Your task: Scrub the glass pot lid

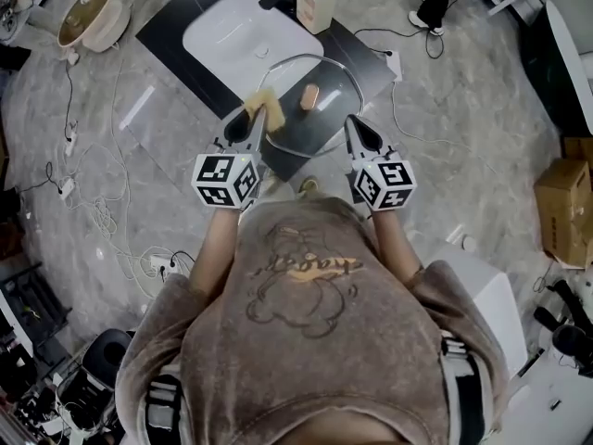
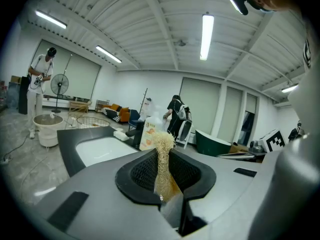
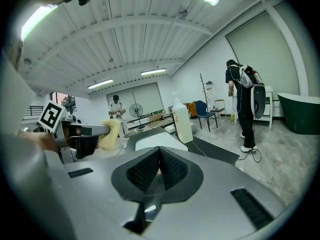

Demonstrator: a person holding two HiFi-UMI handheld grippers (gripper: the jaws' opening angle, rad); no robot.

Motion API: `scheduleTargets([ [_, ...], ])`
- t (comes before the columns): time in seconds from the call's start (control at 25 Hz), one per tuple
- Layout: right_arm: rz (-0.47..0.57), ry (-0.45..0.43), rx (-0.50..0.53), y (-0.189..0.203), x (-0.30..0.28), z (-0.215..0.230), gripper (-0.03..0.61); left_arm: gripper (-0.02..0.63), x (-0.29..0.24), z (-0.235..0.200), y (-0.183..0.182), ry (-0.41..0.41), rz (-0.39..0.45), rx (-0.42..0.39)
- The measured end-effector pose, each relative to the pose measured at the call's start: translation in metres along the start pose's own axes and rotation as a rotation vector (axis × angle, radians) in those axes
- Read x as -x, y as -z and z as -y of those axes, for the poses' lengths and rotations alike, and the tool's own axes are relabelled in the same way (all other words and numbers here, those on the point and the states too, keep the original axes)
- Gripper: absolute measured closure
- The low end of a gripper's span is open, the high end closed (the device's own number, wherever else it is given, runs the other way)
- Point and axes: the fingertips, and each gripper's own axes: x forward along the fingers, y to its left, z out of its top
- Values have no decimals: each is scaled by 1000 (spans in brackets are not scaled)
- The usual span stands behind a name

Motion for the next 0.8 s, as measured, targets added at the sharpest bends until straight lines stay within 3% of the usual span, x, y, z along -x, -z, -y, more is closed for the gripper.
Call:
scheduleTargets([
  [0.48, 39, 44, 4, -21, -28, 1, 584, 548, -42, -17, -9, 124, -27, -12],
  [0.6, 33, 18, 4, -23, -34, -1, 488, 548, -48, -17, -10, 141, -32, -14],
  [0.8, 29, -6, 4, -23, -44, -2, 409, 548, -54, -23, -9, 150, -40, -11],
])
